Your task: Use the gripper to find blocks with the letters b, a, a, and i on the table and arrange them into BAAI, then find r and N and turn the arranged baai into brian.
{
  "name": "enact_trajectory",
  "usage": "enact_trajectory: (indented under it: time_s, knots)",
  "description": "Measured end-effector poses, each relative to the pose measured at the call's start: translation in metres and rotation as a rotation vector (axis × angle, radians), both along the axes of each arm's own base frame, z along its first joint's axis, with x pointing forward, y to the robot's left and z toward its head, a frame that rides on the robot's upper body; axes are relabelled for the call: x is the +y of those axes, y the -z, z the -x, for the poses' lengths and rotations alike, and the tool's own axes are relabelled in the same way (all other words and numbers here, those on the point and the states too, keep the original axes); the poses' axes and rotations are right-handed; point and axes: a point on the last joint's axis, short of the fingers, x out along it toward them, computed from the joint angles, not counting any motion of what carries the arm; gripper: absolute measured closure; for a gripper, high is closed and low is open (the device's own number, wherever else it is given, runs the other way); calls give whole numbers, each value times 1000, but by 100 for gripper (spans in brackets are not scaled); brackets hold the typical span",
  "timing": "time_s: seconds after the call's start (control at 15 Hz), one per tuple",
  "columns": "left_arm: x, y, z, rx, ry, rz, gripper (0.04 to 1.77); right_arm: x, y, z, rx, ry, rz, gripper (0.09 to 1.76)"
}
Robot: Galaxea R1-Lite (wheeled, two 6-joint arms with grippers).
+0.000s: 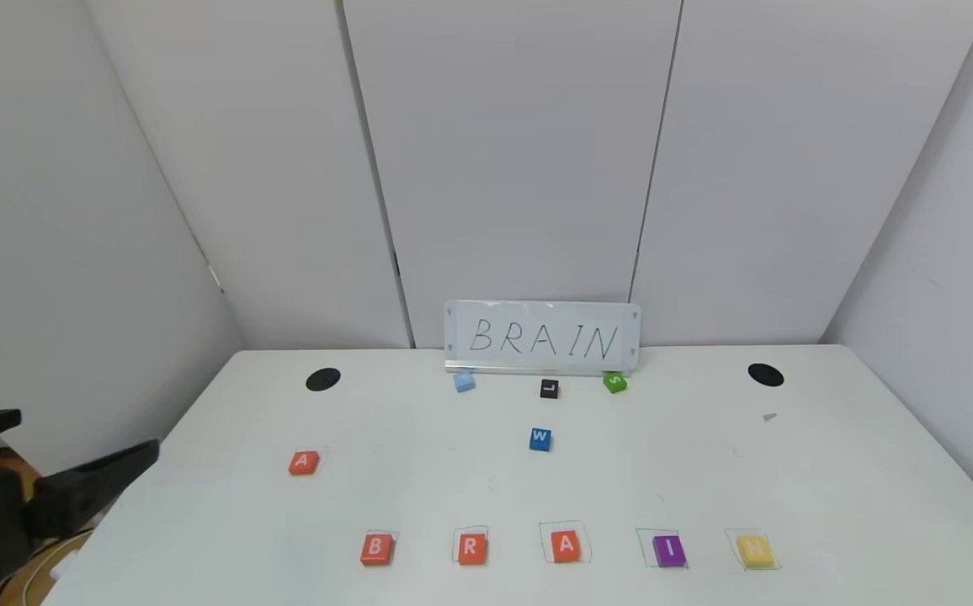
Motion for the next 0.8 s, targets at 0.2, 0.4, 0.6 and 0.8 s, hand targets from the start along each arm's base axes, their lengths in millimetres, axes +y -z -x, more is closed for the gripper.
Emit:
enact_trajectory:
  time_s: [0.2, 0.4, 0.6, 0.8]
  knots:
    - [8, -7, 37, -88, 28, -25, 9, 1, -3, 42, -60, -51, 7, 15]
    - [18, -5, 78, -177, 49, -60, 9, 0, -3, 87, -143, -80, 31, 15]
    - [22, -5, 94, -237, 49, -51, 9, 0, -4, 104, -203, -81, 34, 15]
    - [24, 0, 106, -248, 52, -95, 9, -1, 0, 117, -207, -65, 54, 14]
